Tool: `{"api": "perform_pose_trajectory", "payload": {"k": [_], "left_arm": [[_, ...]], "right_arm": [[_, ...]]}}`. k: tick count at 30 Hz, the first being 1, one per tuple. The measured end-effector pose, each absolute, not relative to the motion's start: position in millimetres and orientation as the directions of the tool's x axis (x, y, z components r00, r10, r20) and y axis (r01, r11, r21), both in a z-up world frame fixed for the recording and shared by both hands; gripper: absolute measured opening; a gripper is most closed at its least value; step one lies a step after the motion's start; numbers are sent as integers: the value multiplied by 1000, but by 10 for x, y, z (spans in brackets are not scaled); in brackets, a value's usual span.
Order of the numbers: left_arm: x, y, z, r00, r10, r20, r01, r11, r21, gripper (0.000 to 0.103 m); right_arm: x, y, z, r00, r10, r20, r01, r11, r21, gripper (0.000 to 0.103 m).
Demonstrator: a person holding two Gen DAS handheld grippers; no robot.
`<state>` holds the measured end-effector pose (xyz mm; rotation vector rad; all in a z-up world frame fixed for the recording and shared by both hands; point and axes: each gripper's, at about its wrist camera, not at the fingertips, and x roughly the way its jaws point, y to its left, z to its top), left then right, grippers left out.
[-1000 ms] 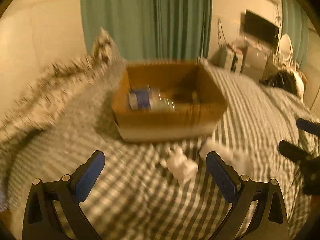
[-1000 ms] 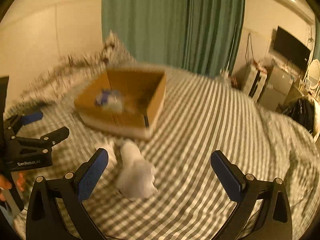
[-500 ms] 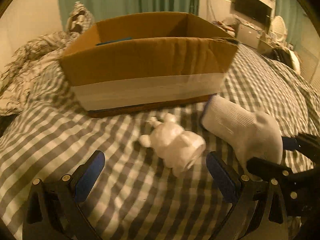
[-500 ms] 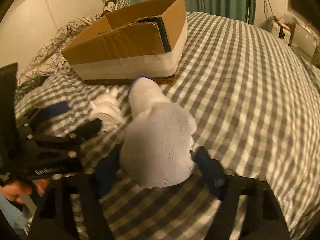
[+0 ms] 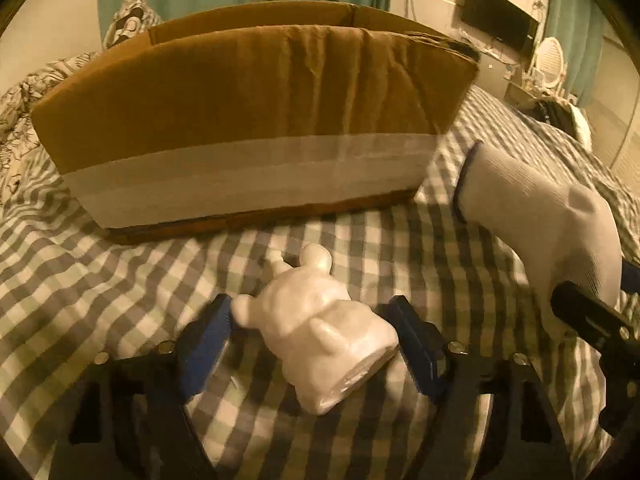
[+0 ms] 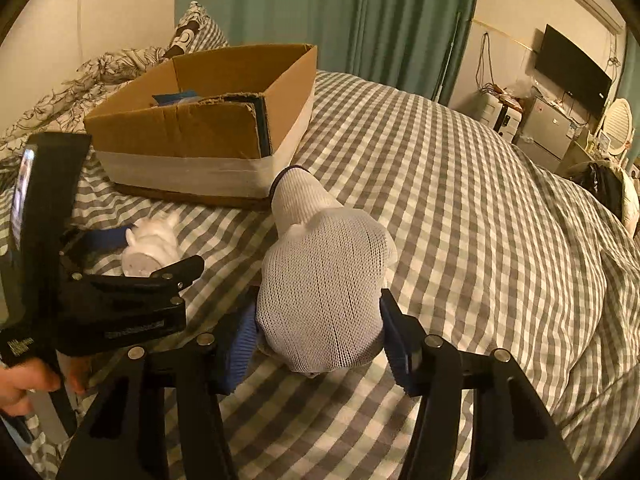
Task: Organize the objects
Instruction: 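Grasp the white sock with the right tool while the left tool grasps the ceramic bunny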
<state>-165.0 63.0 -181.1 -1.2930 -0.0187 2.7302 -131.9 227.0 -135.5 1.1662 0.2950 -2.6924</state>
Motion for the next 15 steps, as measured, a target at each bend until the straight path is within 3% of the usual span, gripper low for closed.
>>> {"api": "perform_pose_trajectory", "payload": {"k": [15], "left_arm": [[-863, 476, -1095, -686, 106, -720, -92, -994, -58, 80]], "right_arm": [[-810, 2158, -975, -735, -145, -662, 227, -973, -39, 55]]}}
